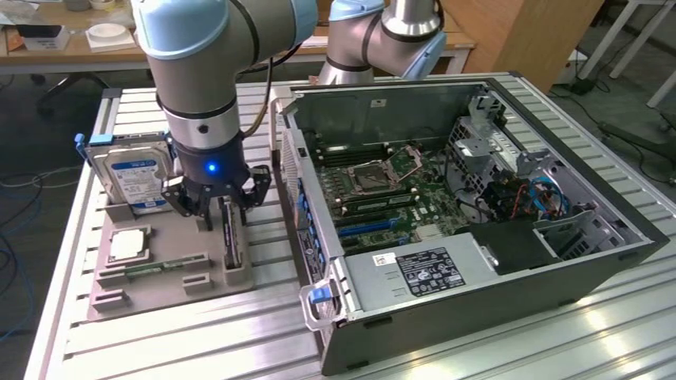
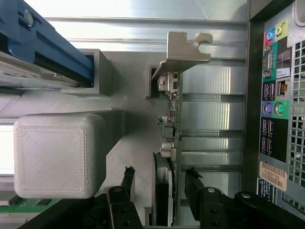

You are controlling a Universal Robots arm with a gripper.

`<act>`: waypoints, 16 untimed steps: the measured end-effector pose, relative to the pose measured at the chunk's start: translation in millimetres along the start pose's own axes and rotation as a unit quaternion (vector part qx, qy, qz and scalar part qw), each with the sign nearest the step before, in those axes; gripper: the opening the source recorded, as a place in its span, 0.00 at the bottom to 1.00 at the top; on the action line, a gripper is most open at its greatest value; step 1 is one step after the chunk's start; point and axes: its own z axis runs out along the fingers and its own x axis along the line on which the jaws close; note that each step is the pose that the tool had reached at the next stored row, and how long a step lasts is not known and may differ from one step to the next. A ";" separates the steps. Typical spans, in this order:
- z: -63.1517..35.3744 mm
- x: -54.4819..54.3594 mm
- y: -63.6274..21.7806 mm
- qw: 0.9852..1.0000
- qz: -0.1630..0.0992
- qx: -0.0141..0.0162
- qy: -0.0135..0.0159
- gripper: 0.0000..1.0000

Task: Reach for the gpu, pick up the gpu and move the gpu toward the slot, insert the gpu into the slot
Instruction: 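Pick up the gpu and move the gpu toward the slot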

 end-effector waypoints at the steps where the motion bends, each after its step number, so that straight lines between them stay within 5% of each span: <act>1: 0.0 0.0 0.0 1.000 0.000 0.000 0.000 0.55; 16: 0.1 0.0 0.0 1.000 0.000 0.000 0.000 0.38</act>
